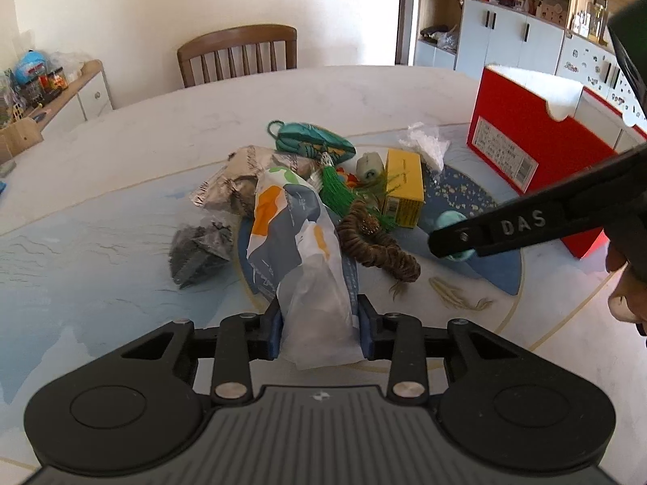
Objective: Organize objects
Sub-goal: 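Carry the bag and soap into the red box and open both tools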
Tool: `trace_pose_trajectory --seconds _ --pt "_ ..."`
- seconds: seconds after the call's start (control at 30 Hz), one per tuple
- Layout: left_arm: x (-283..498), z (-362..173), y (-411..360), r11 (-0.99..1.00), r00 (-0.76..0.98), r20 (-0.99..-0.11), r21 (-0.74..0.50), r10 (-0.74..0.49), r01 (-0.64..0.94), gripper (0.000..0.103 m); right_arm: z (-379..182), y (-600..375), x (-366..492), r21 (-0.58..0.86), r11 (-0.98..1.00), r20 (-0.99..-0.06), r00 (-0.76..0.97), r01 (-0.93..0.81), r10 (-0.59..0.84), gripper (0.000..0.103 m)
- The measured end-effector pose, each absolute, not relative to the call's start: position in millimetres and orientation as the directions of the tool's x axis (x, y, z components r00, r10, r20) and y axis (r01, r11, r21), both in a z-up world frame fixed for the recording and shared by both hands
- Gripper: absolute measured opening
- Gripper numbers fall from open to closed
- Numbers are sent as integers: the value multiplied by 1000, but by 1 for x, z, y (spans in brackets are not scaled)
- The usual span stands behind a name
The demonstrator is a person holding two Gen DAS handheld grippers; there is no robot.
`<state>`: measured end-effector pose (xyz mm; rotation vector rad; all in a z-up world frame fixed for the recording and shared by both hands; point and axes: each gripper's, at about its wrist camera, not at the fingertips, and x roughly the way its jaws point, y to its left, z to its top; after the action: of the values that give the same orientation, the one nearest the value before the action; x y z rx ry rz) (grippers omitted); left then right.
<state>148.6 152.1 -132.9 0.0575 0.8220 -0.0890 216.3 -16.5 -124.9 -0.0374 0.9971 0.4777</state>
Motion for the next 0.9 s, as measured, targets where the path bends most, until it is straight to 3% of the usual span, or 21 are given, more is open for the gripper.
trace_pose_trajectory --seconds 0.4,0.9 --pt "127 -87 150 993 703 -706 -4 -84 115 34 -84 -40 184 198 887 -782 478 -418 400 34" --pt "134 -32 85 977 731 -662 -11 -165 211 34 -30 -109 174 209 899 -732 547 -385 405 34"
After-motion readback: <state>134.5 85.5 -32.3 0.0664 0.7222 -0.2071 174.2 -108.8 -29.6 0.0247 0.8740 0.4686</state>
